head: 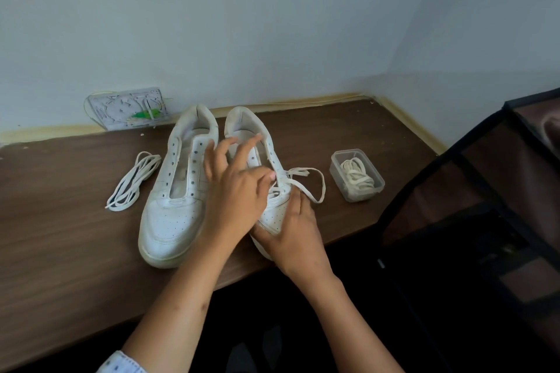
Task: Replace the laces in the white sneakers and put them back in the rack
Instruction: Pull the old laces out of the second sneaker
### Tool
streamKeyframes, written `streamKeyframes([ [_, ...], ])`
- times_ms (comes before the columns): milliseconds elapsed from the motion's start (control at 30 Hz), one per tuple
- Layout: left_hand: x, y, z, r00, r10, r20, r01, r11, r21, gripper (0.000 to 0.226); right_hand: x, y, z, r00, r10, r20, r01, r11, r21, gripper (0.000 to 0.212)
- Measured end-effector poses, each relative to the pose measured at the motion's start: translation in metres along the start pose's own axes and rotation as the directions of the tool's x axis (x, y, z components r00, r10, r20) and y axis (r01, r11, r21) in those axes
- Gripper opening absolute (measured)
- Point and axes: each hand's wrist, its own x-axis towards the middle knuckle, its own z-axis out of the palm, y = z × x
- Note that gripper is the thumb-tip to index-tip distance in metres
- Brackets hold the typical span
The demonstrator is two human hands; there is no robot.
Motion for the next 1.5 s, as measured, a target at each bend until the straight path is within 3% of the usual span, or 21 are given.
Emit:
streamKeyframes([
  [67, 0.005, 0.000, -0.010, 0.990, -0.038, -0.134, 0.010, 0.979, -0.206, 0.028, 0.001, 0.001, 0.002, 1.000, -0.001, -0.015, 0.000, 1.000, -0.006, 0.104],
  [100, 0.008, 0.000, -0.018, 0.977, -0.120, -0.176, 0.041, 0.916, -0.400, 0.024, 0.002, 0.002, 0.003, 1.000, 0.003, -0.019, -0.004, 1.000, -0.013, 0.105],
  [167, 0.013, 0.002, -0.037, 0.926, -0.339, -0.164, 0.103, 0.648, -0.754, 0.025, 0.002, 0.002, 0.003, 1.000, 0.017, -0.015, -0.017, 1.000, -0.022, 0.107],
  [200, 0.013, 0.000, -0.044, 0.904, -0.397, -0.157, 0.119, 0.587, -0.801, 0.027, 0.003, 0.002, 0.003, 1.000, 0.021, -0.011, -0.021, 1.000, -0.021, 0.108],
  [333, 0.009, -0.012, -0.045, 0.927, -0.335, -0.169, 0.236, 0.870, -0.432, 0.022, 0.003, 0.003, 0.002, 1.000, 0.024, -0.009, -0.024, 1.000, -0.018, 0.107],
  [433, 0.004, -0.010, -0.030, 0.983, -0.173, -0.067, 0.163, 0.978, -0.127, 0.020, 0.003, 0.001, 0.002, 1.000, 0.024, -0.007, -0.024, 1.000, -0.017, 0.106],
  [533, -0.001, -0.001, -0.009, 0.997, -0.040, 0.064, 0.035, 0.995, 0.091, 0.016, 0.002, 0.000, 0.001, 1.000, 0.018, 0.001, -0.018, 1.000, 0.006, 0.106],
  [667, -0.003, 0.005, 0.004, 0.999, -0.019, 0.043, 0.017, 0.998, 0.063, 0.010, 0.002, 0.001, 0.001, 1.000, 0.012, 0.014, -0.012, 1.000, 0.015, 0.106],
  [767, 0.005, 0.000, -0.009, 0.974, -0.056, -0.219, 0.056, 0.998, -0.003, 0.017, 0.002, 0.001, 0.002, 1.000, 0.003, -0.008, -0.003, 1.000, -0.017, 0.106],
  [867, 0.008, 0.005, -0.027, 0.816, -0.245, -0.524, 0.137, 0.962, -0.236, 0.020, 0.002, 0.002, 0.003, 1.000, 0.019, -0.008, -0.019, 1.000, -0.019, 0.108],
  [933, 0.008, 0.010, -0.031, 0.735, -0.354, -0.578, 0.198, 0.928, -0.317, 0.026, 0.003, 0.003, 0.003, 1.000, 0.024, -0.011, -0.024, 0.999, -0.022, 0.108],
  [1000, 0.007, 0.010, -0.030, 0.768, -0.372, -0.521, 0.247, 0.923, -0.295, 0.027, 0.003, 0.002, 0.003, 1.000, 0.026, -0.014, -0.026, 0.999, -0.022, 0.107],
  [1100, 0.002, 0.006, -0.020, 0.947, -0.124, -0.295, 0.128, 0.992, -0.008, 0.018, 0.004, 0.002, 0.003, 1.000, 0.023, -0.018, -0.023, 1.000, -0.014, 0.107],
  [1133, 0.000, 0.005, -0.016, 0.979, -0.071, -0.193, 0.086, 0.994, 0.072, 0.015, 0.003, 0.001, 0.003, 1.000, 0.021, -0.015, -0.021, 1.000, -0.004, 0.108],
  [1233, -0.002, 0.010, -0.009, 0.992, -0.106, -0.062, 0.115, 0.980, 0.163, 0.016, 0.003, 0.001, 0.002, 1.000, 0.012, -0.012, -0.011, 1.000, 0.020, 0.106],
  [1500, 0.005, 0.006, -0.012, 0.996, -0.072, -0.051, 0.082, 0.974, 0.212, 0.005, 0.003, 0.001, 0.003, 1.000, 0.010, -0.013, -0.010, 1.000, 0.007, 0.108],
])
